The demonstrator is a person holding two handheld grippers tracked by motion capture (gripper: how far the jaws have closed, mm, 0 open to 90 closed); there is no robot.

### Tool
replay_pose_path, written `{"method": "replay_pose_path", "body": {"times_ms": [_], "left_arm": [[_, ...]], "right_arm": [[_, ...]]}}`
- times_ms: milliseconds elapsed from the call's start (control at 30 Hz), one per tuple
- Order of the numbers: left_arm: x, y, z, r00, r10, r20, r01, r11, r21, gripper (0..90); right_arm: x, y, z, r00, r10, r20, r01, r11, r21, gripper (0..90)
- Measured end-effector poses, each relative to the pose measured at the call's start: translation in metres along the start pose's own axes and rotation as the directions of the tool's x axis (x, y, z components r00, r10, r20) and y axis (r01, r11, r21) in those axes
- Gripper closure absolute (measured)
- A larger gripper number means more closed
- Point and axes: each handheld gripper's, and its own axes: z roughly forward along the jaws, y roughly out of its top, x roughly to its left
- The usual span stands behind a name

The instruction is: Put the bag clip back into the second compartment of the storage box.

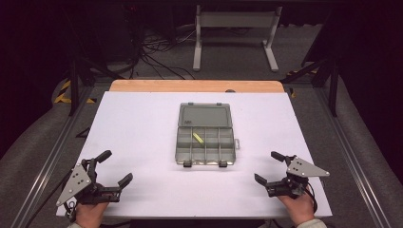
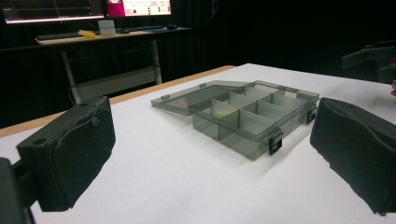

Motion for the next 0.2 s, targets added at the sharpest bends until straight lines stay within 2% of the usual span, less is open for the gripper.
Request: {"method": "replay_pose_path", "body": {"times_ms": [100, 200], "left_arm": [[0.0001, 0.0000, 0.0004, 1.0000, 0.001, -0.002, -0.001, 1.0000, 0.006, 0.7], [0.0014, -0.0001, -0.0001, 0.9996, -0.002, -0.027, 0.003, 1.0000, 0.007, 0.5]], "right_arm": [[-0.0001, 0.0002, -0.0006, 1.0000, -0.005, 0.004, 0.005, 1.000, 0.002, 0.0], [0.0002, 0.0010, -0.0020, 0.9997, -0.018, 0.015, 0.018, 1.000, -0.009, 0.0]]}}
